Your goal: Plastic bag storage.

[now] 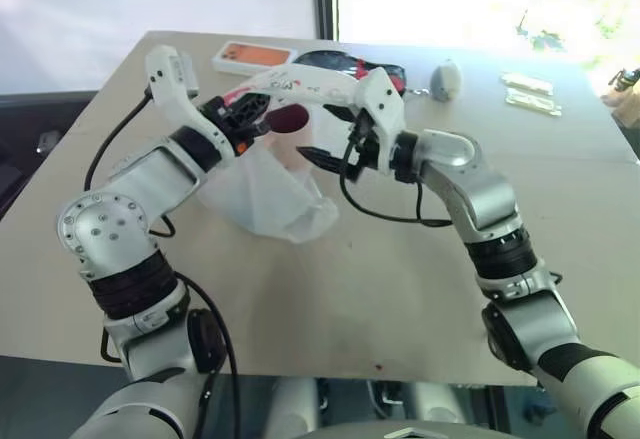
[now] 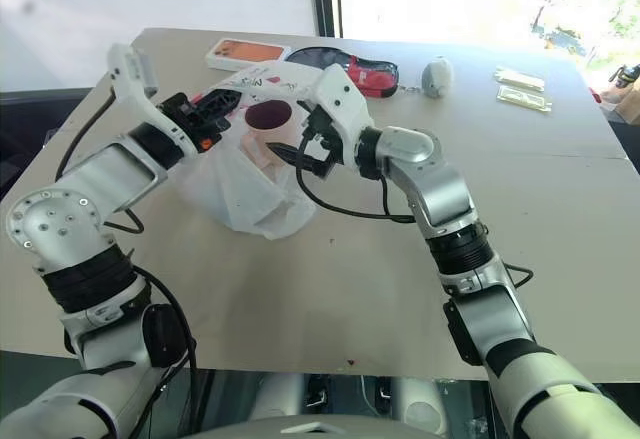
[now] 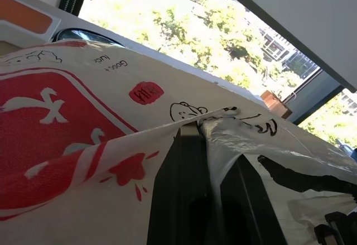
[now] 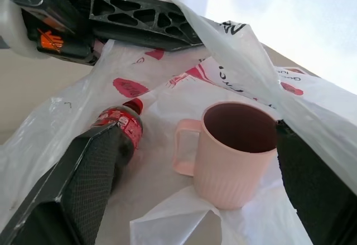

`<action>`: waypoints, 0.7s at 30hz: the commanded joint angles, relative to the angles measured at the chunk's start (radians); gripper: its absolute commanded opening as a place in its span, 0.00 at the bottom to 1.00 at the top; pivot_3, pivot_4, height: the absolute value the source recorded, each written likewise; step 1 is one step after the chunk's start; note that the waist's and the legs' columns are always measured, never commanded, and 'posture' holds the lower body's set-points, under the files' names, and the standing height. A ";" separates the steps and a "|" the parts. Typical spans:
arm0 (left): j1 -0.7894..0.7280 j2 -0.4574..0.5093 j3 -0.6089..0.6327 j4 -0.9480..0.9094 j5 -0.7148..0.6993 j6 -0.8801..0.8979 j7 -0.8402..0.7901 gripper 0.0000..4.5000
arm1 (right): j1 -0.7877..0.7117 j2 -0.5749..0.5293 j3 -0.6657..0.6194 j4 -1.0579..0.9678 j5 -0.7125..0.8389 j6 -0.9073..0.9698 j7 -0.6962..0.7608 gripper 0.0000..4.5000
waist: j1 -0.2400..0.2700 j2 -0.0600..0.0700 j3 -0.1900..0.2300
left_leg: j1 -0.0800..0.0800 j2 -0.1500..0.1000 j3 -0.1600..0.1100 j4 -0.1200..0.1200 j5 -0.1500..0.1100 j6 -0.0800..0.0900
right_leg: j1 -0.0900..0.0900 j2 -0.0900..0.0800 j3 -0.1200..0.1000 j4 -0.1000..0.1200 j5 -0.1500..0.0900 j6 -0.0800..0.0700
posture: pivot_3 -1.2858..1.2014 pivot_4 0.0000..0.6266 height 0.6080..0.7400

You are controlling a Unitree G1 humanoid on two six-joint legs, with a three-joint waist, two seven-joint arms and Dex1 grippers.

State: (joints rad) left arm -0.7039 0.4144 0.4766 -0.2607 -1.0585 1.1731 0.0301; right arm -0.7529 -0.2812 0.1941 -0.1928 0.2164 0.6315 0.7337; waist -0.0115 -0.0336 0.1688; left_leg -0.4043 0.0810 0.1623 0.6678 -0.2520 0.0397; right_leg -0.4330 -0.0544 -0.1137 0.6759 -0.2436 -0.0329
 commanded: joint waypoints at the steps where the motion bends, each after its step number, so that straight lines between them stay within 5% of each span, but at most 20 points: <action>1: -0.014 0.045 -0.021 -0.005 0.022 -0.037 -0.036 0.00 | 0.113 -0.134 -0.176 -0.390 0.242 0.212 0.064 0.99 | 0.013 0.001 0.000 | -0.007 -0.002 -0.007 0.001 0.000 0.000 | -0.003 0.000 0.000 -0.001 -0.001 0.001 | 0.52 0.24 1.00; 3: -0.018 0.058 -0.049 -0.008 0.032 -0.046 -0.059 0.00 | 0.135 -0.162 -0.202 -0.454 0.344 0.242 0.097 0.99 | 0.012 0.001 0.000 | -0.012 -0.003 -0.006 0.002 0.000 0.000 | -0.007 0.001 0.002 -0.001 -0.001 0.001 | 0.52 0.24 1.00; 7: -0.022 0.034 -0.134 -0.063 0.019 -0.054 -0.103 0.00 | 0.088 -0.128 -0.065 -0.293 0.213 0.129 0.028 0.99 | -0.005 0.001 0.000 | -0.009 -0.002 -0.006 0.002 0.001 -0.001 | -0.006 0.003 0.003 0.001 -0.001 0.001 | 0.52 0.24 1.00; 13: -0.021 0.060 -0.203 -0.091 0.048 -0.074 -0.171 0.00 | 0.040 -0.038 -0.033 -0.230 0.280 0.093 0.065 0.99 | -0.001 0.001 0.001 | -0.009 -0.002 -0.007 0.002 0.002 -0.002 | -0.007 0.004 0.003 0.003 -0.001 0.001 | 0.52 0.24 1.00; 21: -0.022 0.031 -0.346 -0.078 0.213 -0.174 -0.210 0.00 | 0.014 0.080 0.001 -0.159 0.415 0.078 0.156 0.99 | 0.004 0.001 0.001 | -0.011 -0.003 -0.008 0.003 0.002 -0.001 | -0.006 0.003 0.002 0.001 -0.001 0.001 | 0.52 0.24 1.00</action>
State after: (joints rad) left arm -0.7046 0.4553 0.1411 -0.3321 -0.8787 1.0472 -0.1796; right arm -0.7148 -0.2232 0.2040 -0.2935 0.5421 0.7094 0.8418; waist -0.0074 -0.0326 0.1695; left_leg -0.4151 0.0774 0.1541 0.6706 -0.2499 0.0384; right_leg -0.4394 -0.0514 -0.1117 0.6775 -0.2443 -0.0316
